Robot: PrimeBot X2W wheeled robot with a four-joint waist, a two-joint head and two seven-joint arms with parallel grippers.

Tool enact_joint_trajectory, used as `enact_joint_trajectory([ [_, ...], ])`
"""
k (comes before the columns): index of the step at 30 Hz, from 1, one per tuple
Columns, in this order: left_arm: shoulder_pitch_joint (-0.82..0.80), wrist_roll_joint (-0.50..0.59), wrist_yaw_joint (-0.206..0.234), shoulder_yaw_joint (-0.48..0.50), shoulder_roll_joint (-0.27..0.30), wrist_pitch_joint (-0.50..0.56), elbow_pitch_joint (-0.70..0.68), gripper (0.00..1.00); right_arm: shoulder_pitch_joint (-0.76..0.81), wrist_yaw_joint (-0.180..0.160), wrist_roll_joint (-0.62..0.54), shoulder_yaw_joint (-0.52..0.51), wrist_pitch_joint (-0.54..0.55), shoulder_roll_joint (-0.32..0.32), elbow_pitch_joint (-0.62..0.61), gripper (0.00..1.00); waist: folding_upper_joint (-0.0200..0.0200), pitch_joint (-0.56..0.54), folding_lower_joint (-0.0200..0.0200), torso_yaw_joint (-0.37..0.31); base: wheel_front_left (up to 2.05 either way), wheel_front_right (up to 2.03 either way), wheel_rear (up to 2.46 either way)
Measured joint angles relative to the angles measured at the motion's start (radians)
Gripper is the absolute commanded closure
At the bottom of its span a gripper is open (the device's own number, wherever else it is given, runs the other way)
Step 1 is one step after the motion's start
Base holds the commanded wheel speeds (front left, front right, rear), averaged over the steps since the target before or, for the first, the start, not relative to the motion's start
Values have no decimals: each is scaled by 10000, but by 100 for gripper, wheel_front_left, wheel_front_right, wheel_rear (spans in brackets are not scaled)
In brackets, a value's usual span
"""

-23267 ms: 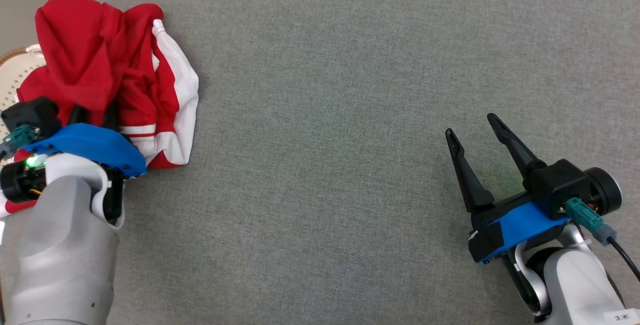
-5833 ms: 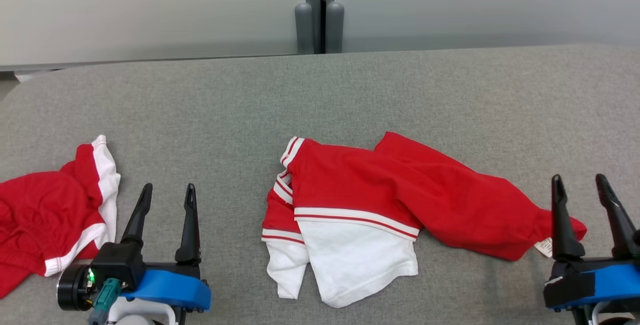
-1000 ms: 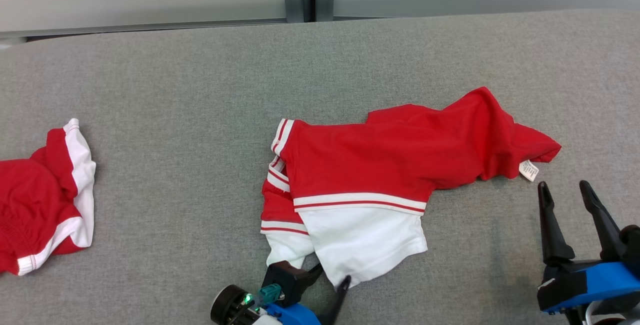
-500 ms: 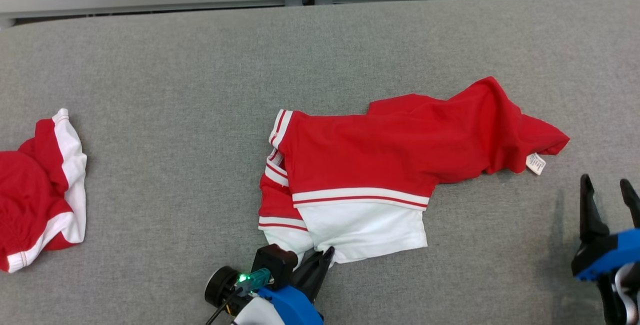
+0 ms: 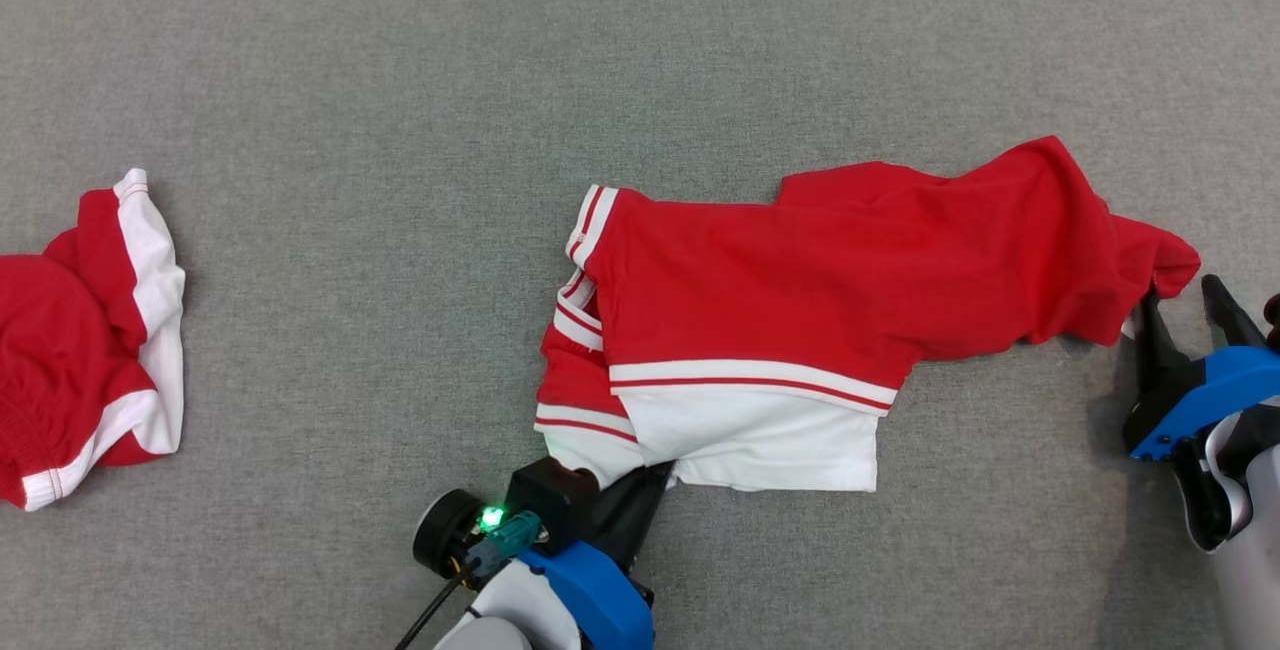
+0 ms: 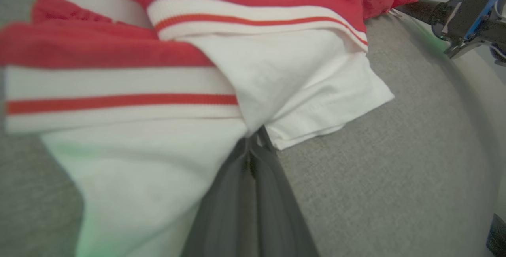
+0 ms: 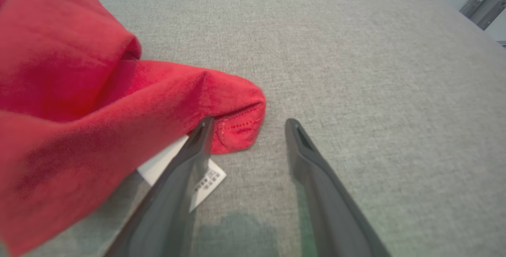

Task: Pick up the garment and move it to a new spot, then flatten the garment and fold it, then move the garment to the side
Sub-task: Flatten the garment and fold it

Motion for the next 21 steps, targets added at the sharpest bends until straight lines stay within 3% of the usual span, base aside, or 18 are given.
enact_joint_trajectory([
  [1, -33, 44, 35, 23, 4, -86, -2, 100, -83, 0, 46, 90, -105, -59, 148, 100, 0, 19, 0, 26, 0, 0, 0],
  [10, -124, 69, 510, 694, 359, -1149, -838, 100, -87, 0, 537, 560, -982, -416, 290, 100, 1, -396, -1, 114, 0, 0, 0],
  [21, -317, 222, 1601, 2243, 1588, -1281, -3647, 100, 1099, 0, 318, 372, -1041, -884, -3379, 100, 0, -1499, -2, -149, 0, 0, 0],
])
